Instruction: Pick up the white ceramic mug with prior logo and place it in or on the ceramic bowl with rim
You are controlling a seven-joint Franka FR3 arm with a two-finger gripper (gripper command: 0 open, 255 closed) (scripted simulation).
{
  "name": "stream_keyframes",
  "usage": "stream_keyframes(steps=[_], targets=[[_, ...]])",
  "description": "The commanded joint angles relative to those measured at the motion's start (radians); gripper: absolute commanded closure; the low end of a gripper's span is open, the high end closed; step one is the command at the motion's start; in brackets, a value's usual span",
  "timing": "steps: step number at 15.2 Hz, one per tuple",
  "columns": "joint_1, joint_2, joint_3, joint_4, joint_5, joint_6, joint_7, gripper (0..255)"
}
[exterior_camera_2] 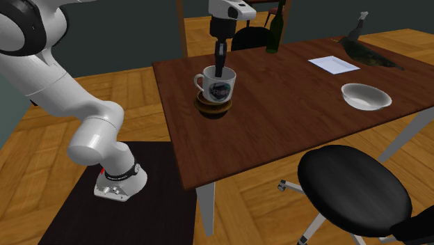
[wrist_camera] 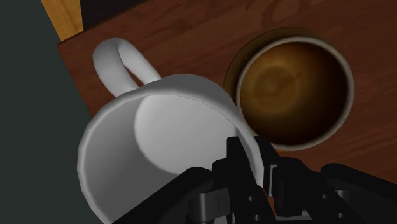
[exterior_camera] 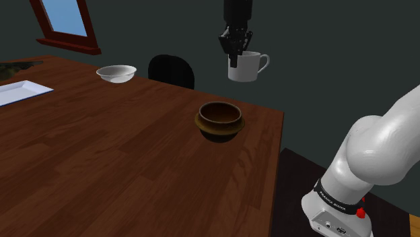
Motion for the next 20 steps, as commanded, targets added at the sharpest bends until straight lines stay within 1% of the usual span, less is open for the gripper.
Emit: stream_keyframes(steps=[1, 8, 20], targets=[[0.016, 0.002, 0.031, 0.017, 0.014, -0.014, 0.049, 255], [0.078, 0.052, 0.158, 0.108, 0.054, -0.050, 0.242, 255], [0.083, 0.007, 0.159, -0.099, 0.068, 0.114, 0.230, 255]])
